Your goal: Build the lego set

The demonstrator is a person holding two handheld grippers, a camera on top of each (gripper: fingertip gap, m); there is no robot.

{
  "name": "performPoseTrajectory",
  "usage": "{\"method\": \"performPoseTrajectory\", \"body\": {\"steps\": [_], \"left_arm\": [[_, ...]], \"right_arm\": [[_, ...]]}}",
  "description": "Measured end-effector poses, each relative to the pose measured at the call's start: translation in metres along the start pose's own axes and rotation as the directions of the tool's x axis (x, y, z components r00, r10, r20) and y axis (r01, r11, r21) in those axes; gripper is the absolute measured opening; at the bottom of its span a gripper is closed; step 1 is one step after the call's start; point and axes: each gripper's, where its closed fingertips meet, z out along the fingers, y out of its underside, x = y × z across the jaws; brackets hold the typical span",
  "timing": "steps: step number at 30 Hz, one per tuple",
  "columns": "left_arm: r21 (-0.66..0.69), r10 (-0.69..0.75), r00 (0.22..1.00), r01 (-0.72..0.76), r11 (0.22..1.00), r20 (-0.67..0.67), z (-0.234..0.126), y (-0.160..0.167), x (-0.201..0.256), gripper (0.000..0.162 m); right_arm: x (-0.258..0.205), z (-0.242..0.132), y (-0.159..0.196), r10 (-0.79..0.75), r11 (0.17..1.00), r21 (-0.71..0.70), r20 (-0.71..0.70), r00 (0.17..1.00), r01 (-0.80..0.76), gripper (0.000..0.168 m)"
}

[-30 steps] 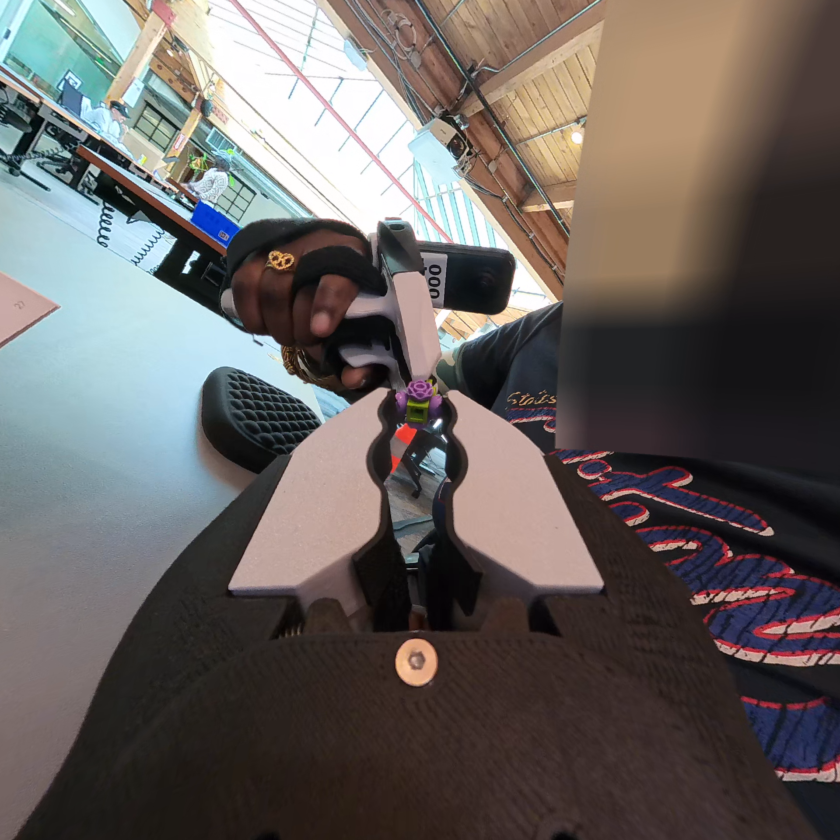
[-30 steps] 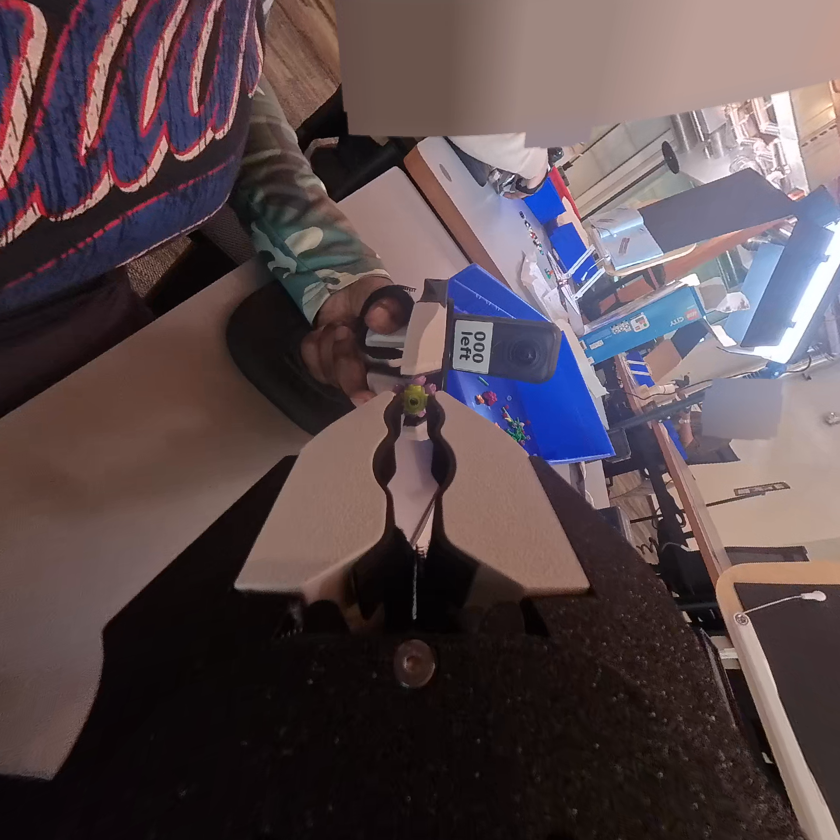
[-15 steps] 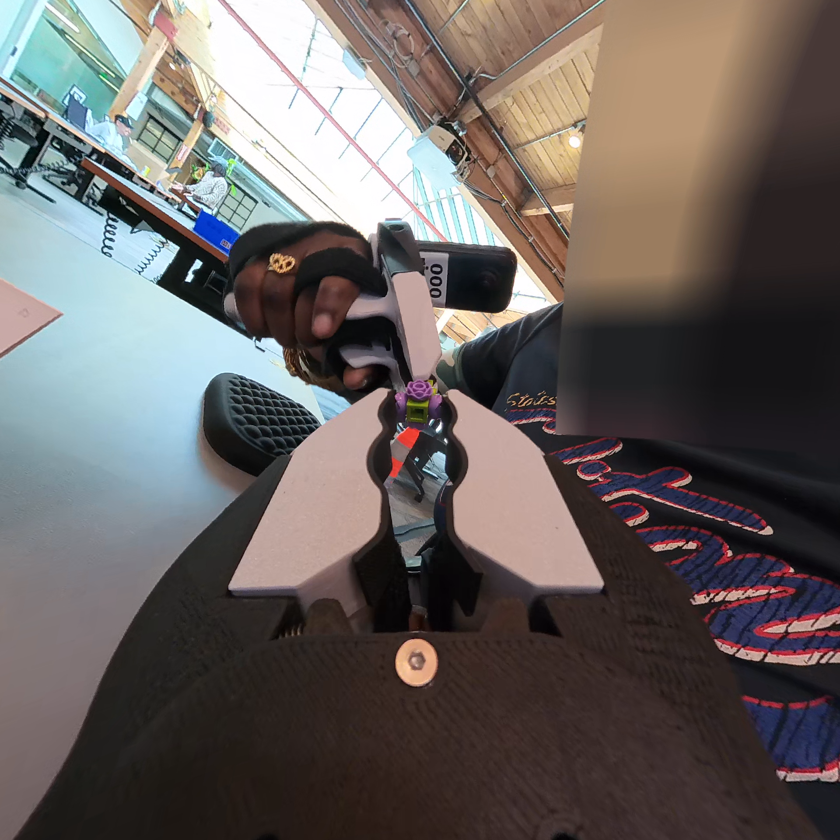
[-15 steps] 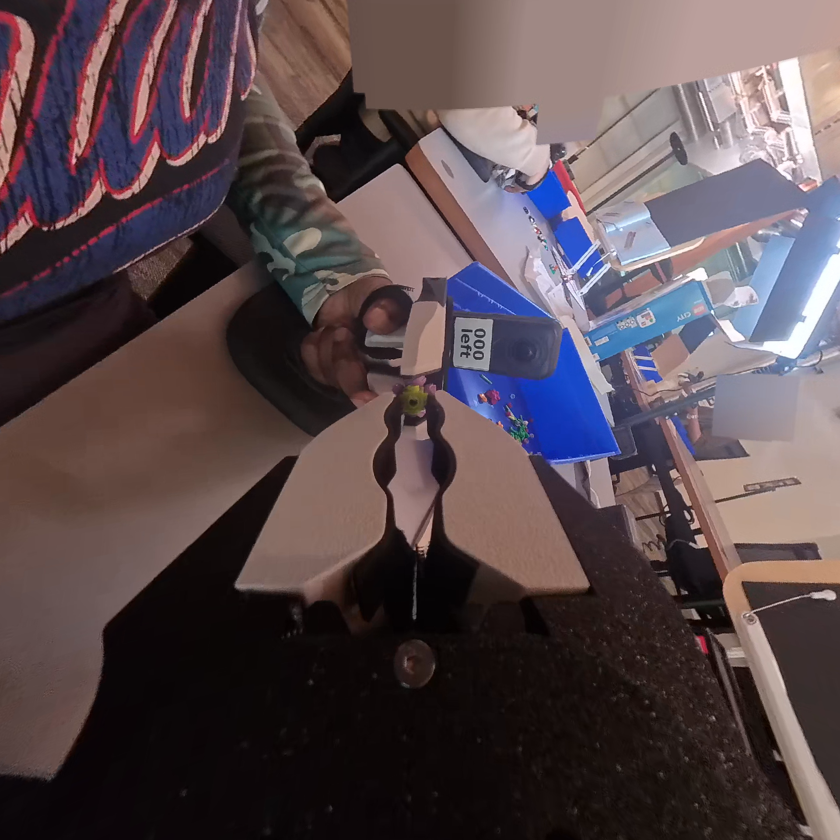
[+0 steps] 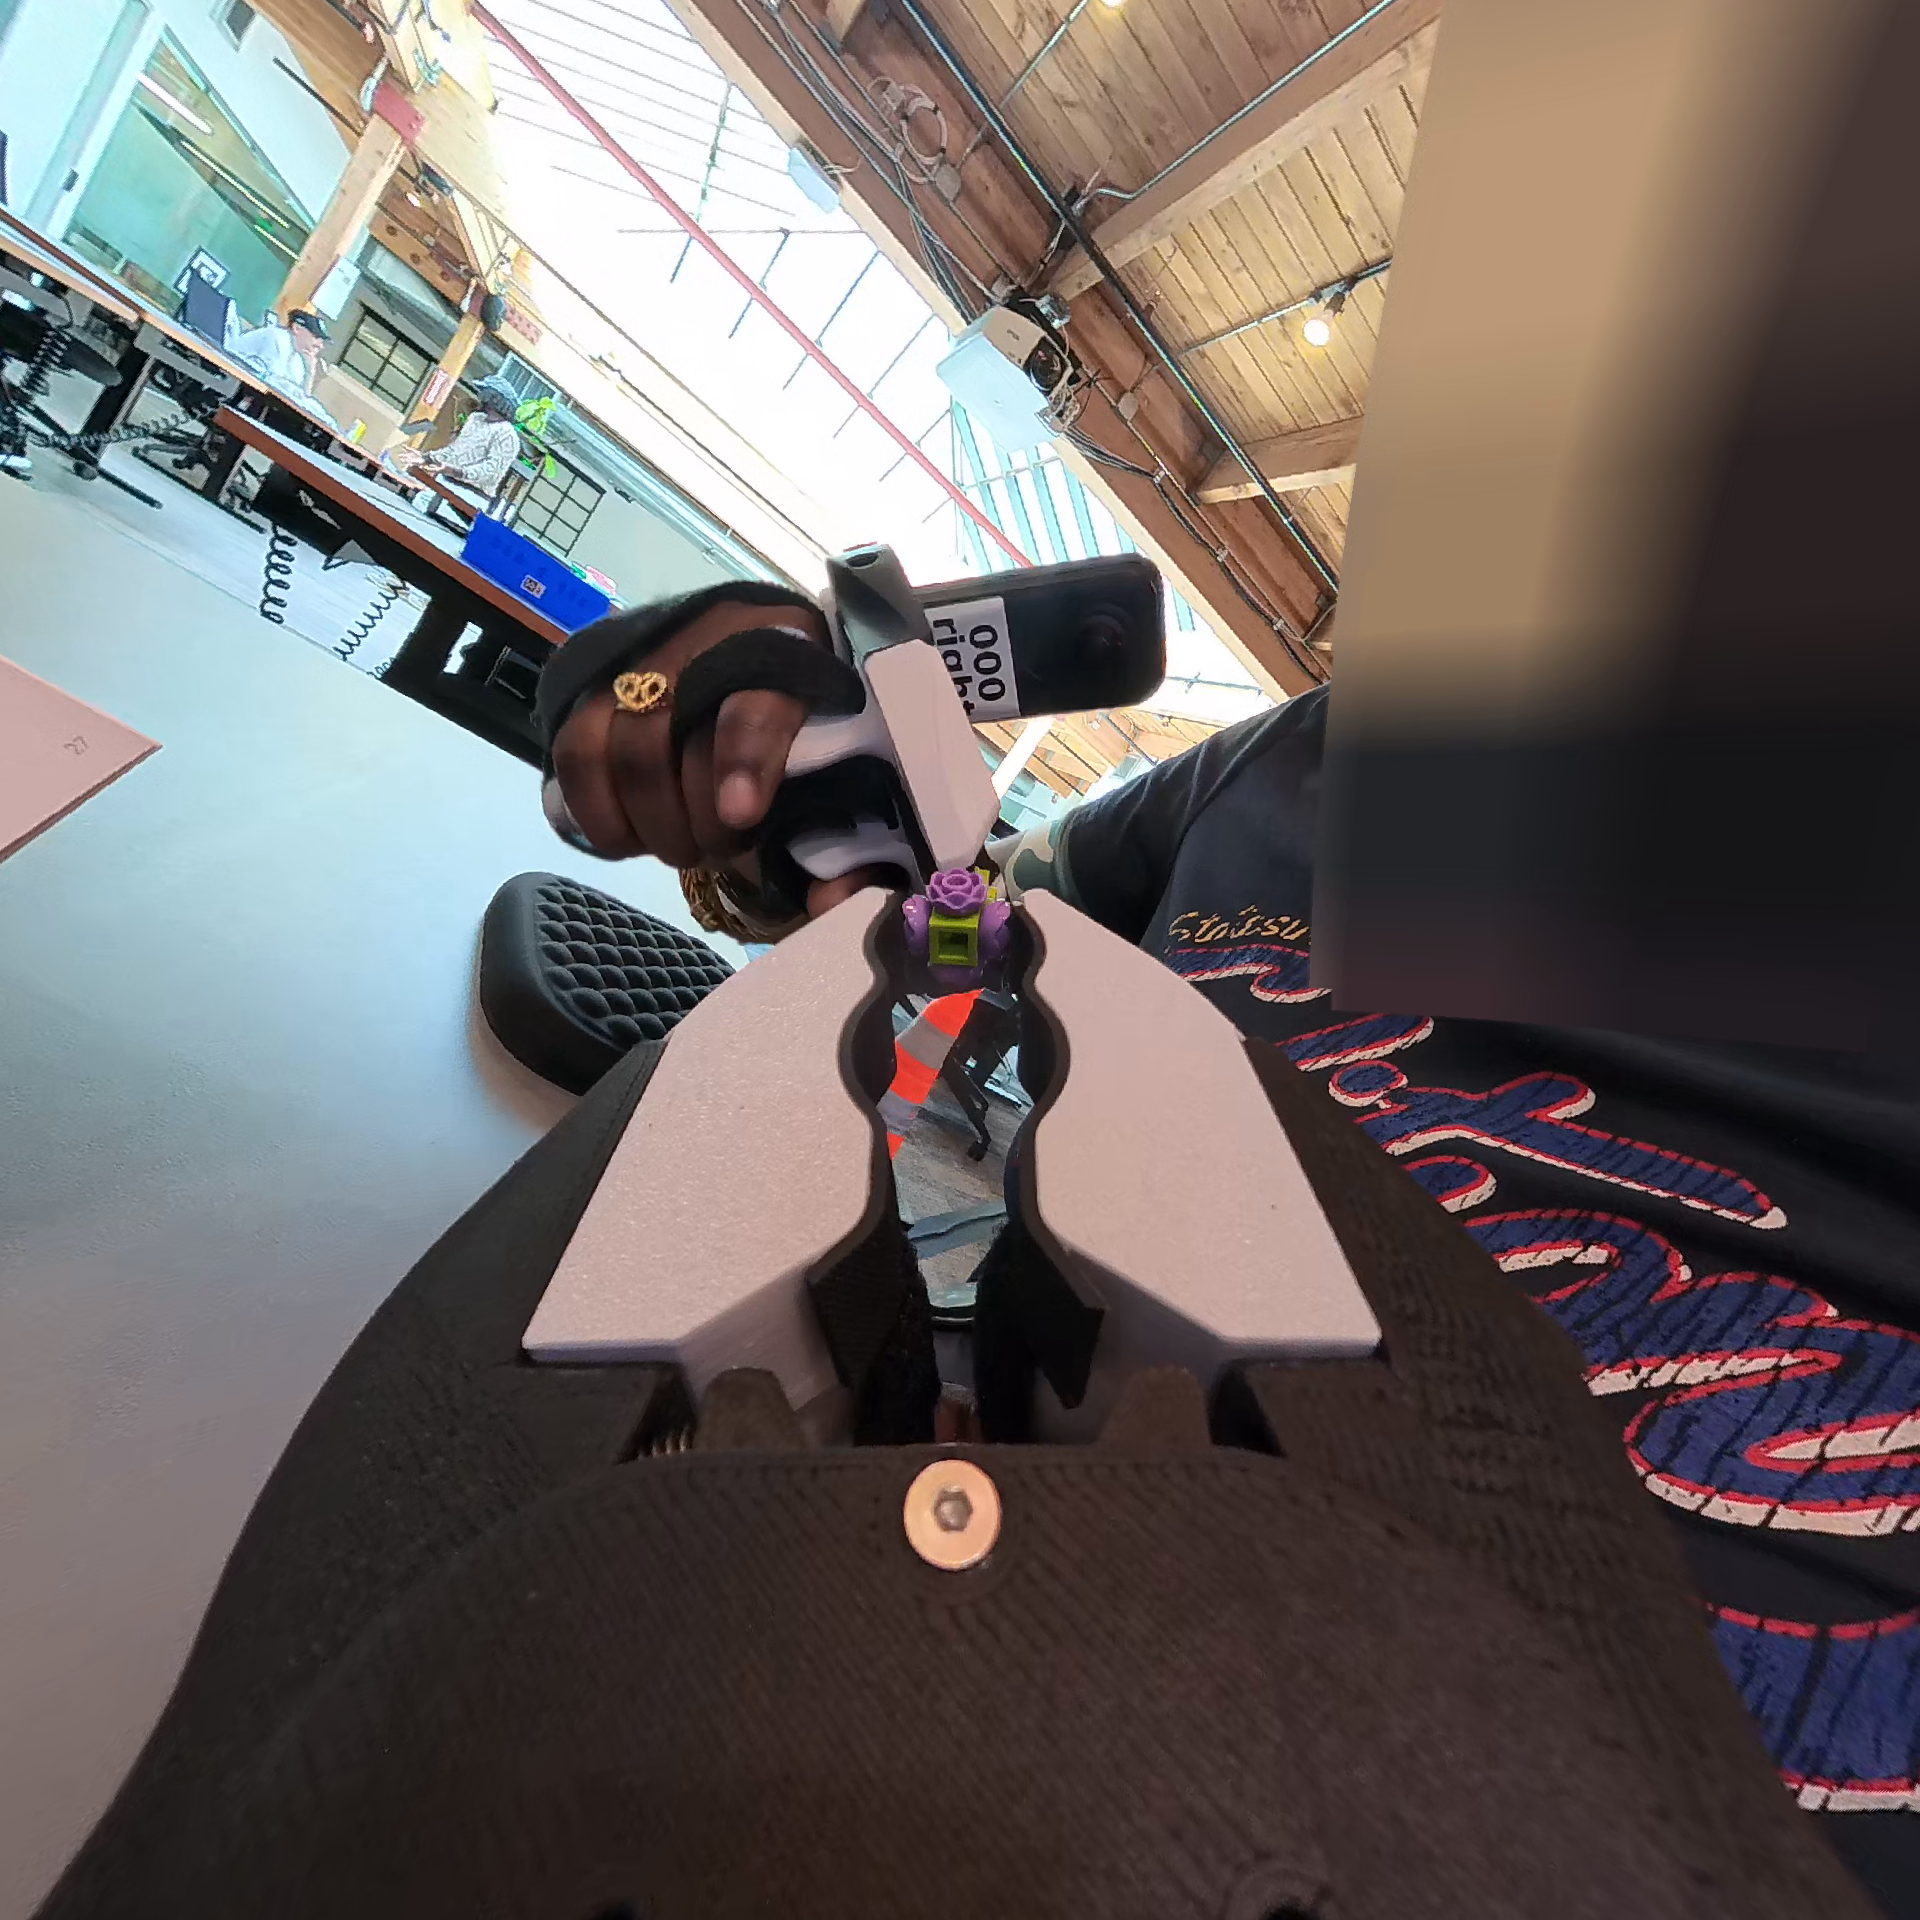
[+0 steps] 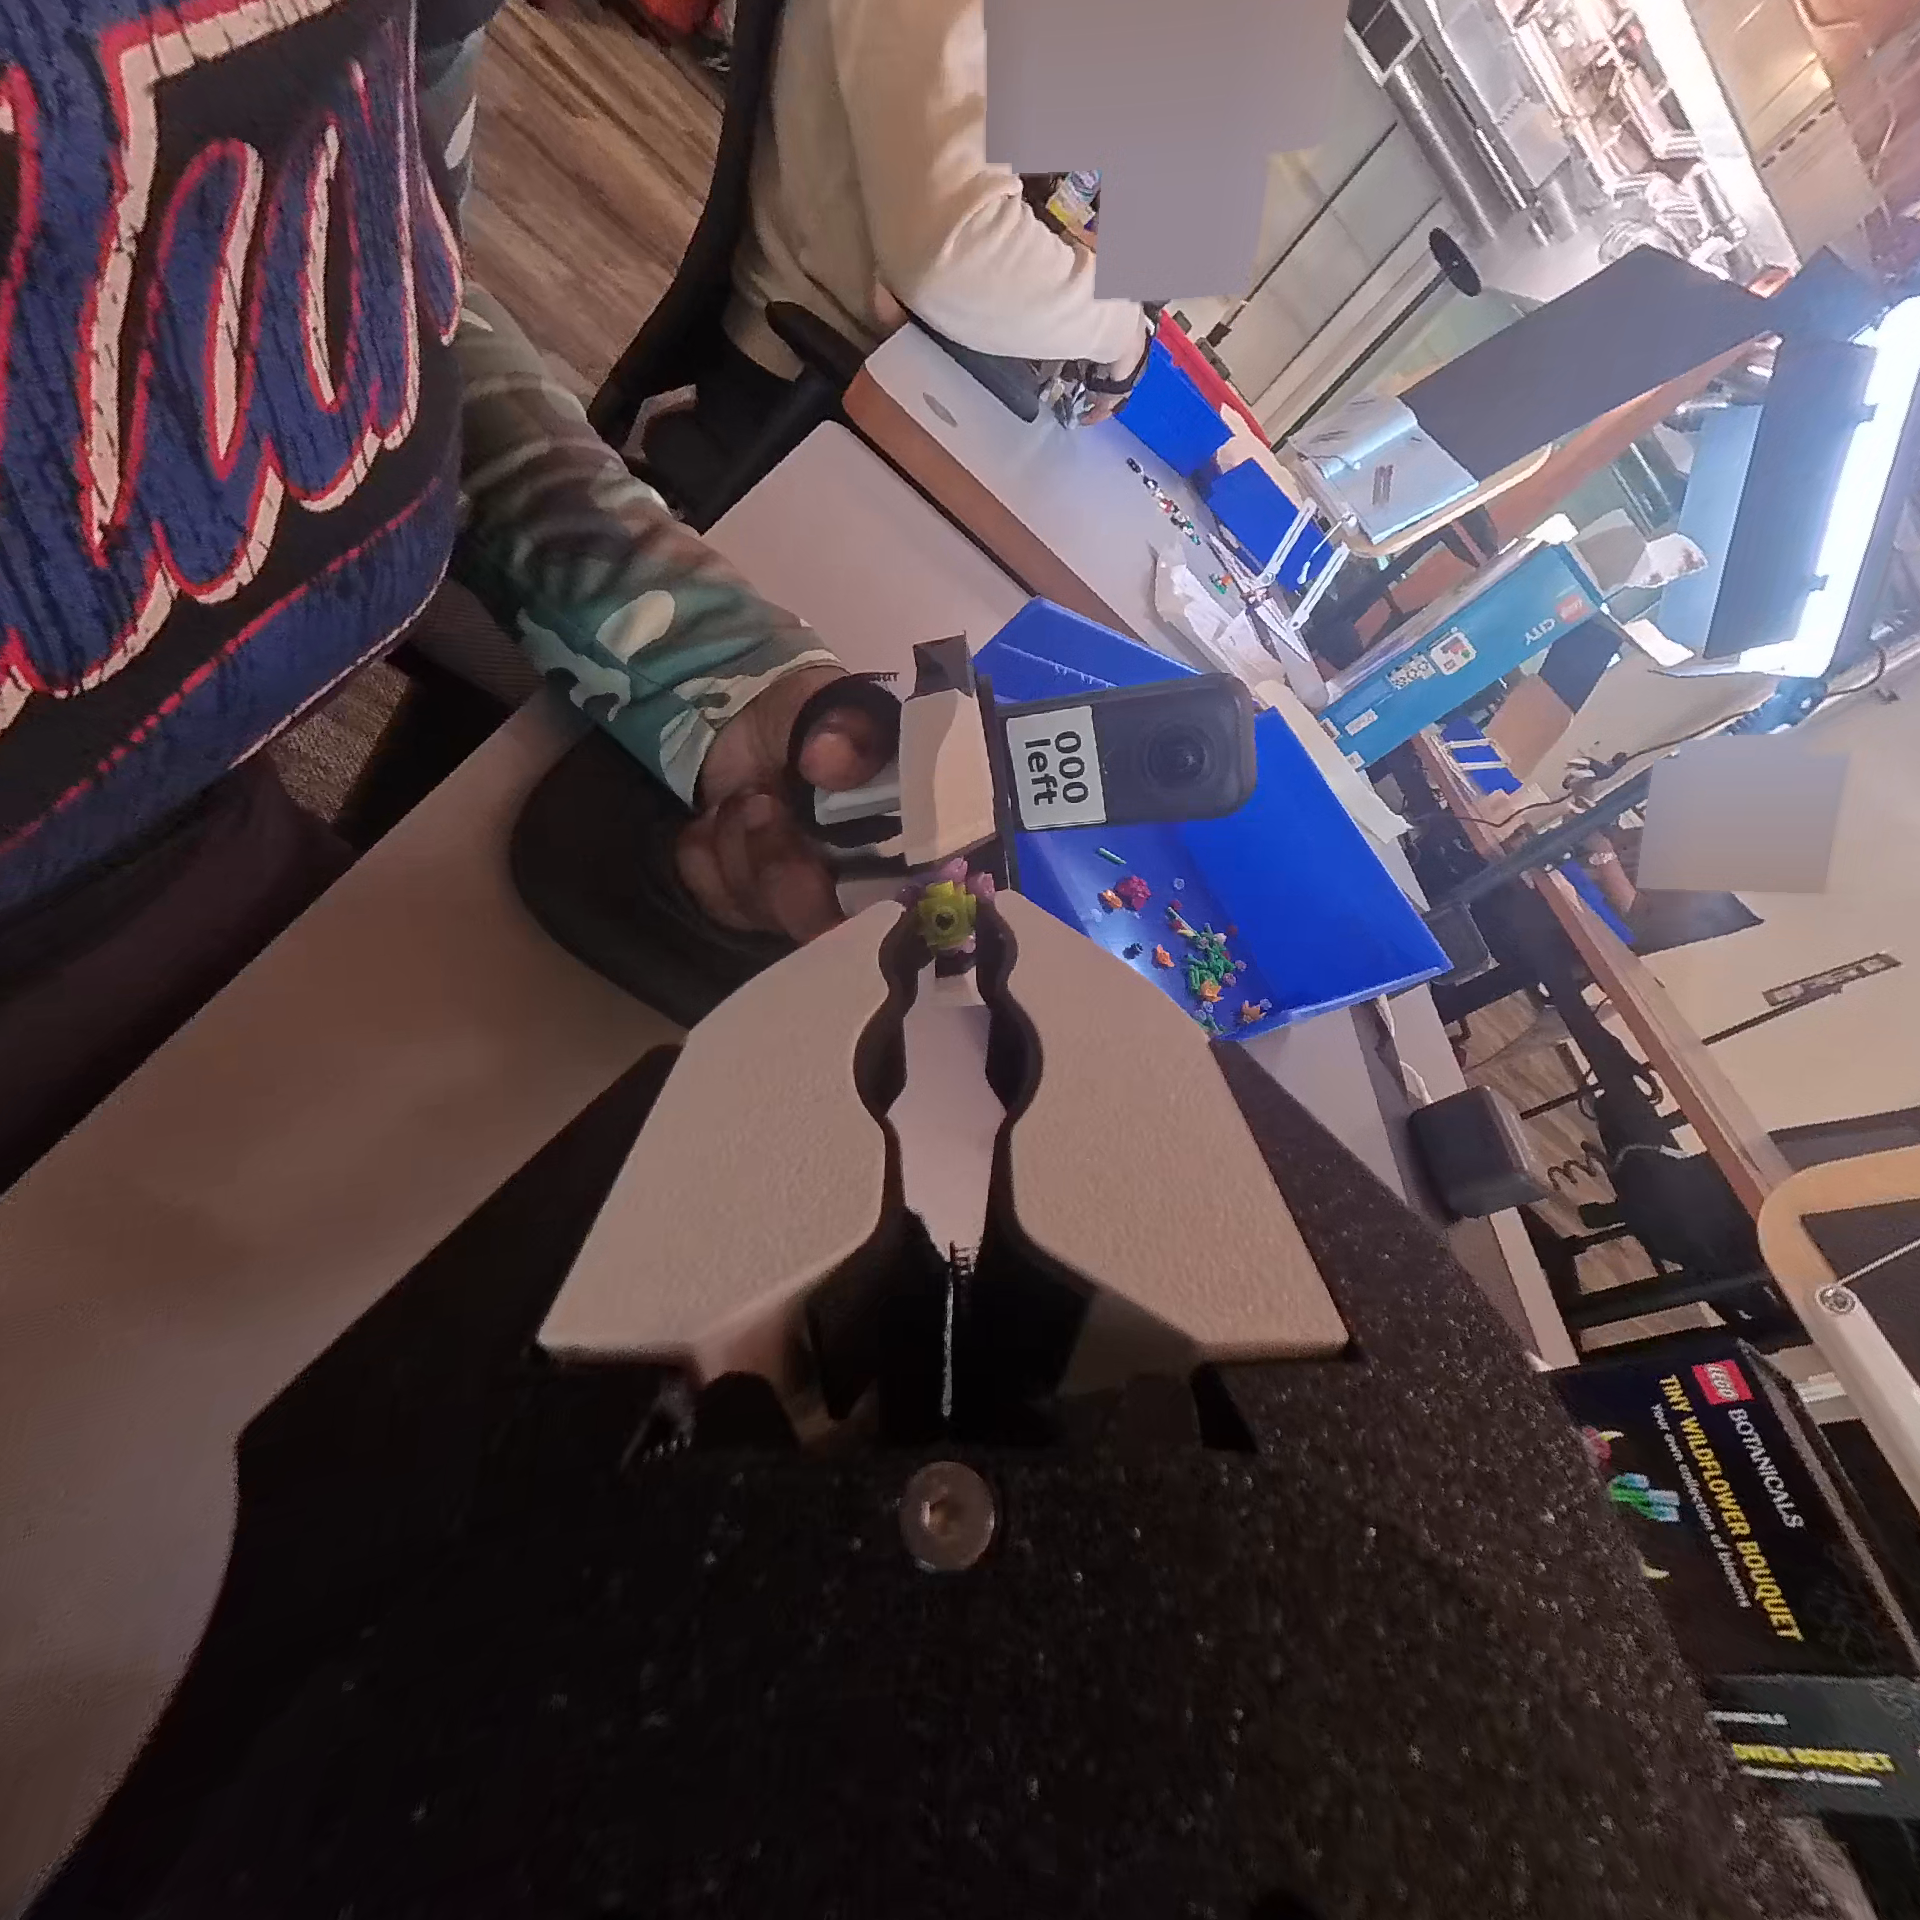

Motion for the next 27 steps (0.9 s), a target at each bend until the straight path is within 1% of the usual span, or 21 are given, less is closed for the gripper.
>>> {"method": "performPoseTrajectory", "body": {"steps": [10,20,22,23,25,27], "left_arm": [[0.016,0.014,1.000,-0.014,1.000,0.009,-0.001,-0.002,0.000,0.018],[0.017,-0.006,1.000,0.006,1.000,0.001,0.000,-0.003,-0.001,0.019],[0.036,-0.014,1.000,0.014,0.999,-0.002,0.000,-0.008,-0.001,0.020],[0.053,0.002,1.000,-0.003,0.999,0.003,0.000,-0.012,-0.002,0.030],[0.089,0.093,0.994,-0.098,0.991,0.059,-0.003,-0.024,-0.004,0.051],[0.090,0.237,0.957,-0.255,0.963,0.167,-0.009,-0.033,-0.006,0.059]], "right_arm": [[0.002,0.000,0.000,0.085,0.996,0.019,-0.053,0.995,-0.084,0.011],[0.004,-0.002,0.001,0.033,0.999,0.003,-0.036,0.999,-0.033,0.011],[0.010,-0.002,0.001,0.057,0.998,0.009,-0.035,0.998,-0.057,0.011],[0.013,-0.002,0.001,0.090,0.996,0.017,-0.032,0.995,-0.089,0.011],[0.024,-0.003,0.001,0.188,0.981,0.048,-0.039,0.981,-0.186,0.011],[0.035,-0.006,0.003,0.335,0.940,0.076,-0.032,0.942,-0.332,0.011]]}}
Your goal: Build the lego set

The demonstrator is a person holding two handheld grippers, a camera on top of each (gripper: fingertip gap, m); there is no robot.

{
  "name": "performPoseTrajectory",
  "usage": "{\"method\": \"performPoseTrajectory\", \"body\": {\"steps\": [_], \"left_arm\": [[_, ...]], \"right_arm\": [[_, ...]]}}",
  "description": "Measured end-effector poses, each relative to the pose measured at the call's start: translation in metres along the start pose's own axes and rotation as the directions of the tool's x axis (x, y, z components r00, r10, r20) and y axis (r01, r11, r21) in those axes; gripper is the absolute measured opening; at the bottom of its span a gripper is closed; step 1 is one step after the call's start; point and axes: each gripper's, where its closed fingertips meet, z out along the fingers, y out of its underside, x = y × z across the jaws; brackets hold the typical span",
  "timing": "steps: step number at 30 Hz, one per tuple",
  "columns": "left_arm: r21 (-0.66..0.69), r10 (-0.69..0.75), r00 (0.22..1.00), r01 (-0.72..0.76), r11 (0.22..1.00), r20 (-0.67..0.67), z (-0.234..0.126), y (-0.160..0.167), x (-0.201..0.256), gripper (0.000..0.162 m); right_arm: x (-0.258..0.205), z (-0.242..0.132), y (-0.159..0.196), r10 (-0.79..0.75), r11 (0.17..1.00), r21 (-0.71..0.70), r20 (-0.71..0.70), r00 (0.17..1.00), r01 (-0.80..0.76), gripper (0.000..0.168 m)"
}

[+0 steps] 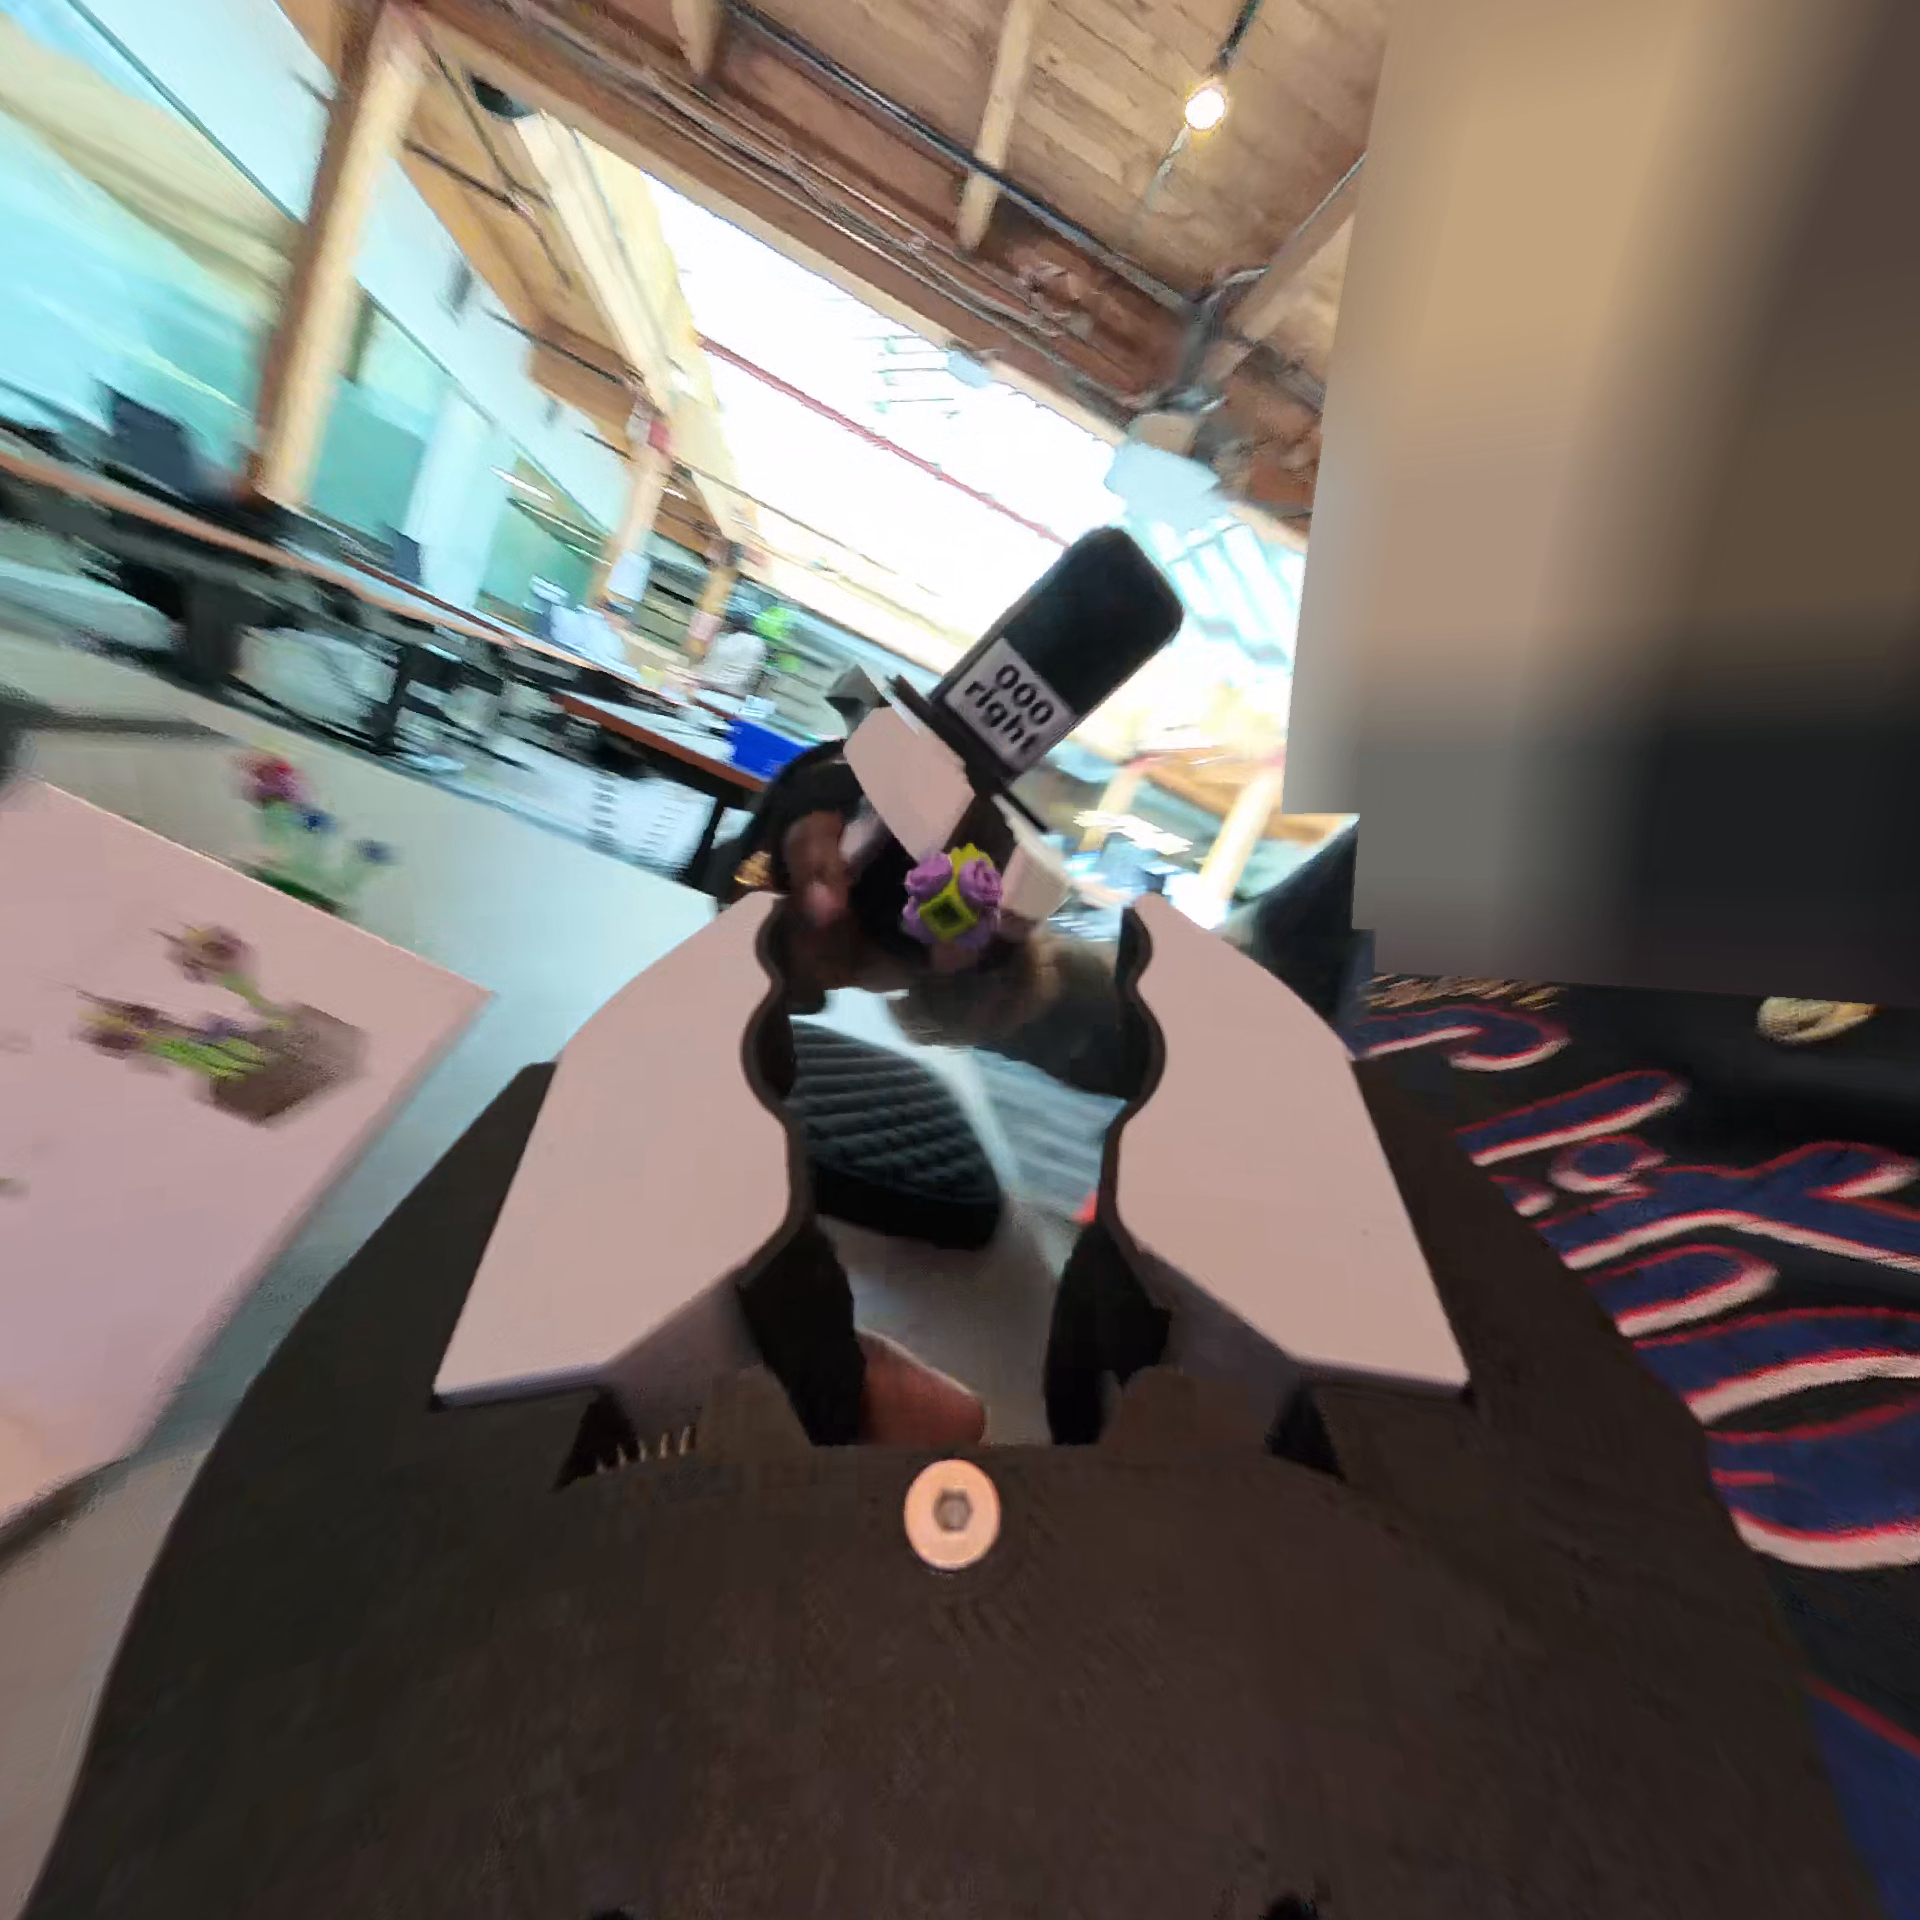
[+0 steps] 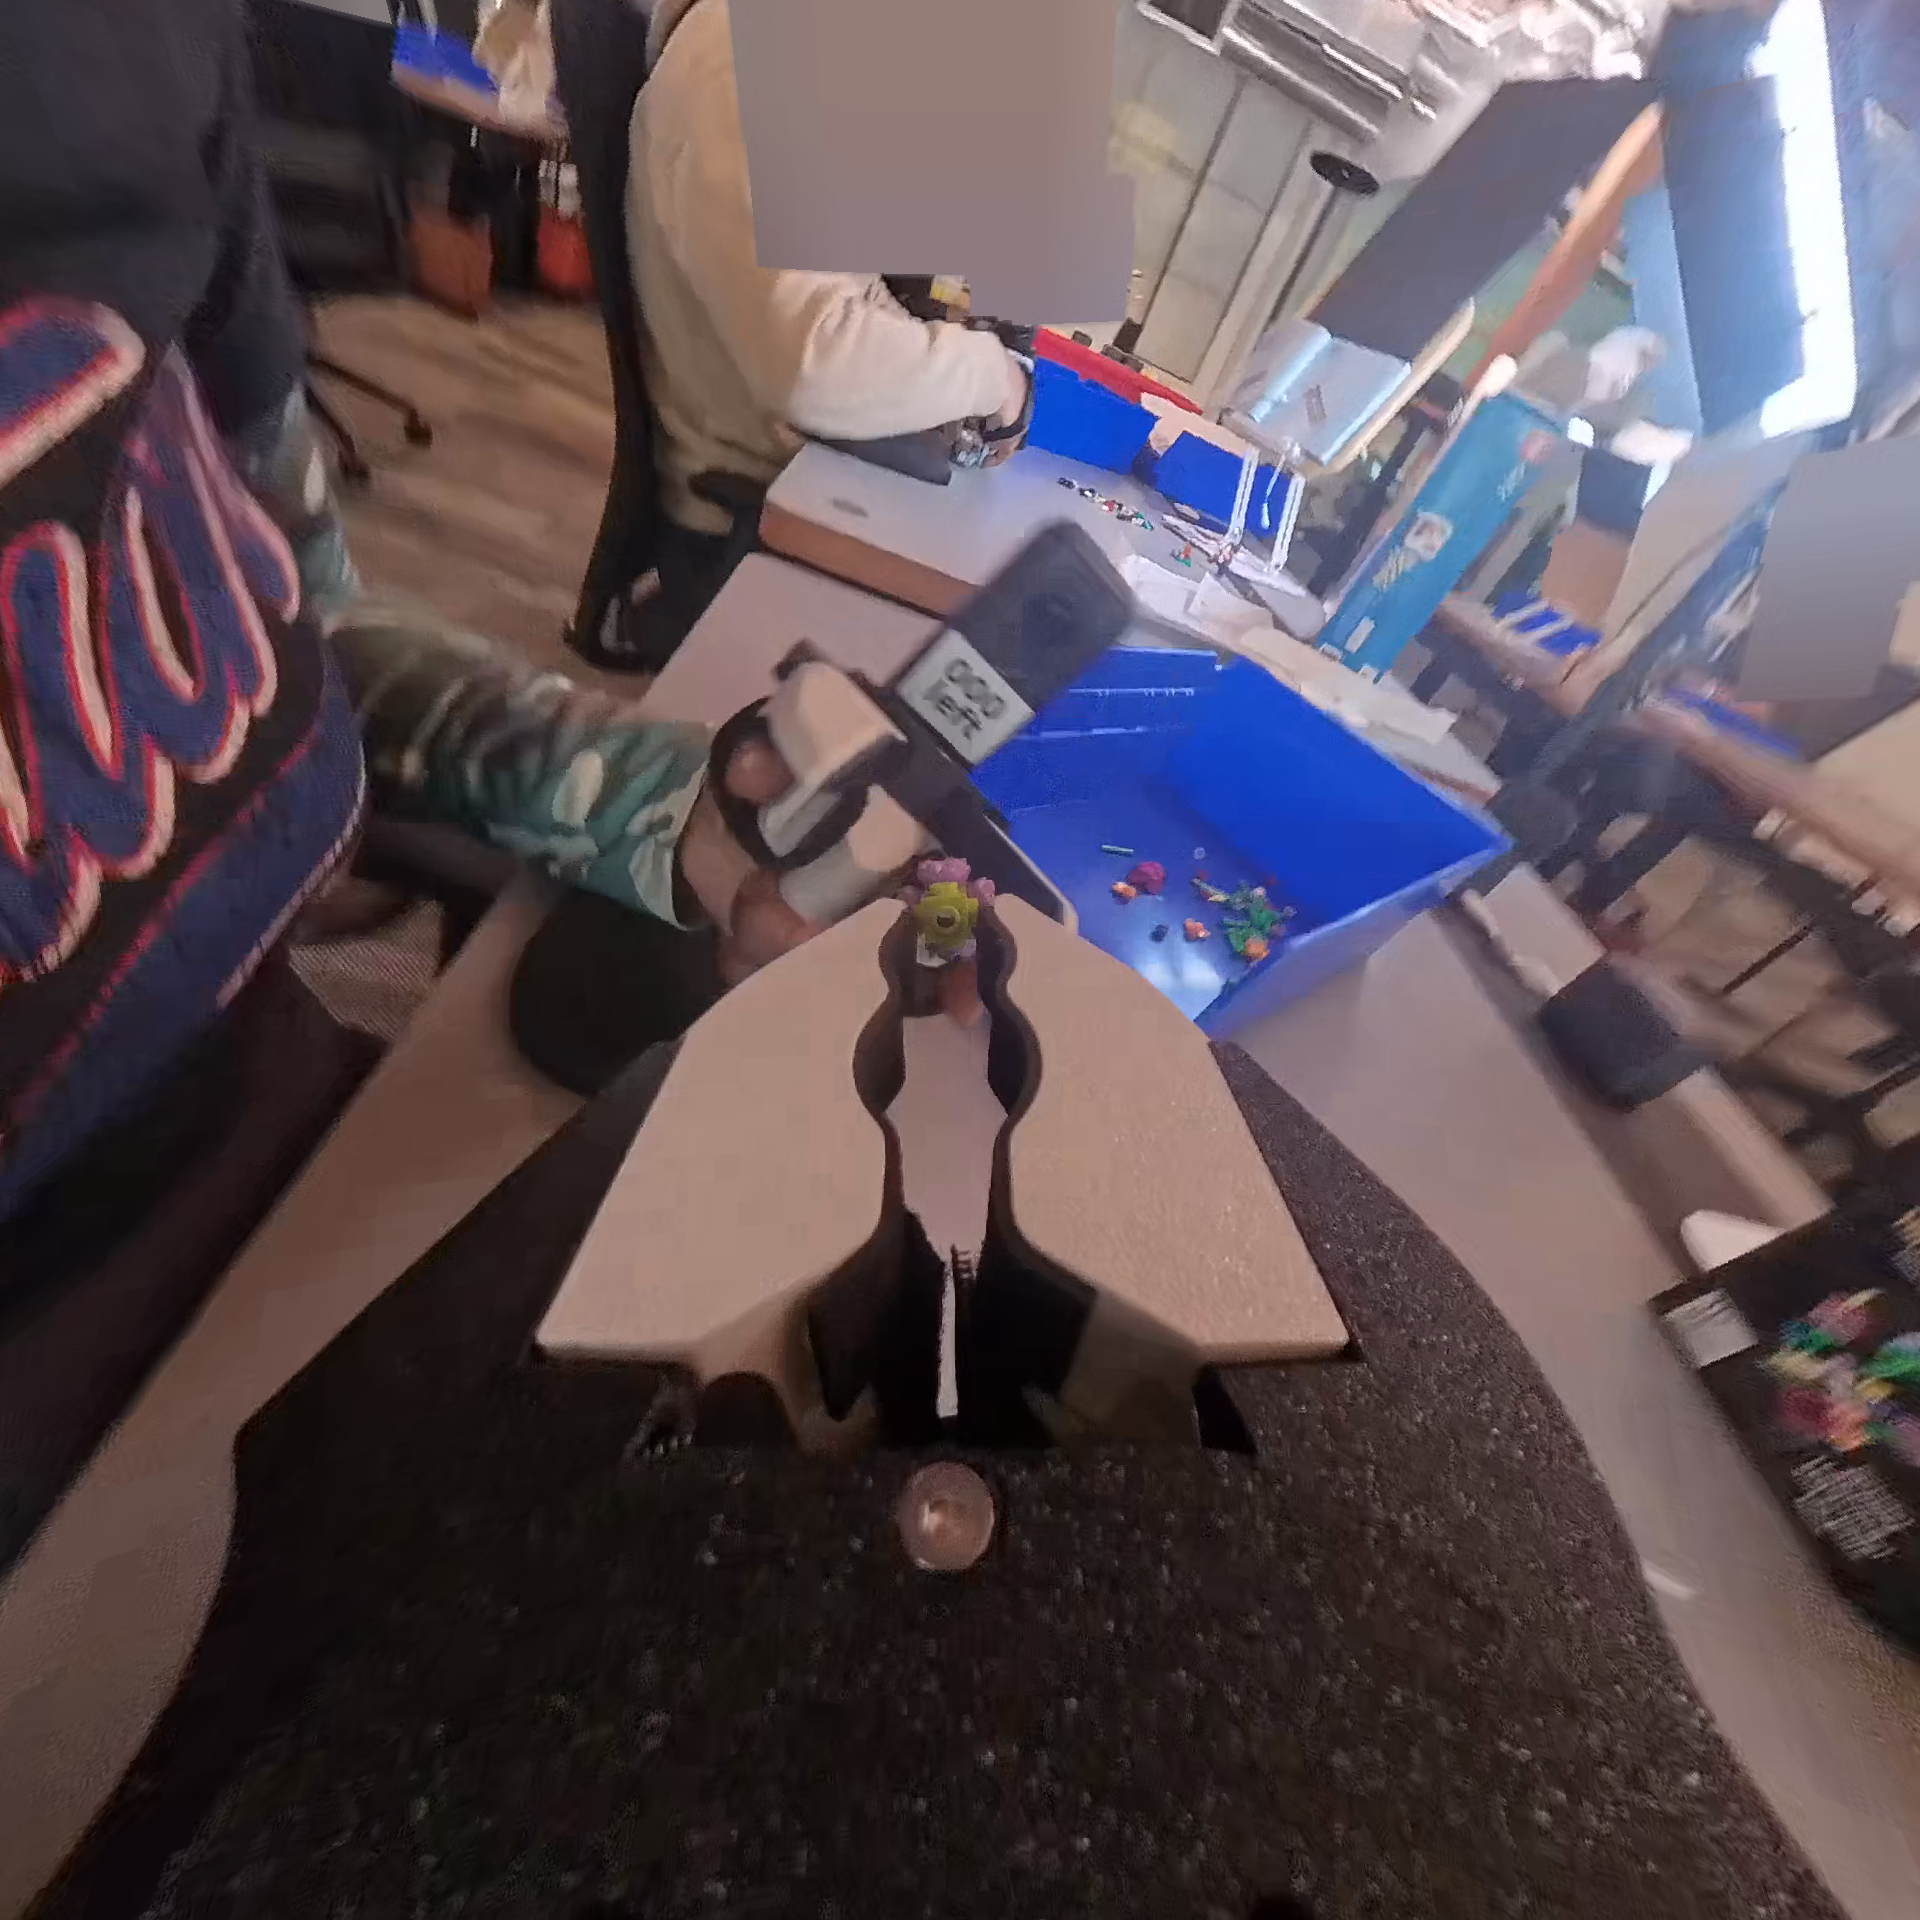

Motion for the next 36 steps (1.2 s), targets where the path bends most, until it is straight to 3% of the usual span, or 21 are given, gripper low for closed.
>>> {"method": "performPoseTrajectory", "body": {"steps": [2,4,7,13,18,22,24,26,31,33,36], "left_arm": [[-0.035,0.215,0.968,-0.212,0.977,0.130,-0.004,-0.002,-0.008,0.061],[-0.143,0.437,0.864,-0.414,0.899,0.248,-0.008,0.000,-0.018,0.058],[-0.291,0.612,0.730,-0.541,0.789,0.304,-0.008,0.003,-0.025,0.053],[-0.461,0.747,0.627,-0.607,0.647,0.223,0.004,0.012,-0.023,0.033],[-0.529,0.770,0.623,-0.610,0.590,0.139,0.014,0.026,-0.022,0.025],[-0.542,0.750,0.650,-0.590,0.599,0.121,0.017,0.035,-0.024,0.020],[-0.589,0.730,0.671,-0.539,0.602,0.132,0.010,0.040,-0.030,0.034],[-0.630,0.721,0.662,-0.474,0.615,0.205,-0.006,0.034,-0.038,0.054],[-0.622,0.550,0.744,-0.234,0.747,0.380,-0.044,0.025,-0.029,0.080],[-0.647,0.539,0.728,-0.174,0.742,0.423,-0.061,0.025,-0.026,0.089],[-0.700,0.607,0.689,-0.199,0.685,0.397,-0.075,0.025,-0.019,0.095]], "right_arm": [[0.010,-0.002,0.001,0.141,0.990,0.005,-0.005,0.990,-0.141,0.011],[0.014,-0.003,0.004,0.256,0.967,-0.011,-0.004,0.967,-0.256,0.011],[0.013,-0.003,0.011,0.312,0.948,-0.073,-0.003,0.950,-0.311,0.011],[0.002,-0.006,0.020,0.262,0.933,-0.258,0.011,0.965,-0.250,0.011],[-0.004,-0.013,0.020,0.232,0.915,-0.347,0.031,0.972,-0.208,0.012],[-0.008,-0.018,0.028,0.228,0.886,-0.420,0.033,0.973,-0.194,0.012],[-0.010,-0.024,0.045,0.253,0.824,-0.530,0.023,0.967,-0.203,0.011],[-0.014,-0.034,0.076,0.266,0.704,-0.684,0.003,0.964,-0.192,0.012],[-0.029,-0.037,0.120,0.334,0.529,-0.827,-0.002,0.943,-0.189,0.012],[-0.027,-0.038,0.129,0.321,0.495,-0.851,-0.008,0.947,-0.175,0.012],[-0.030,-0.036,0.135,0.343,0.473,-0.864,0.002,0.939,-0.171,0.012]]}}
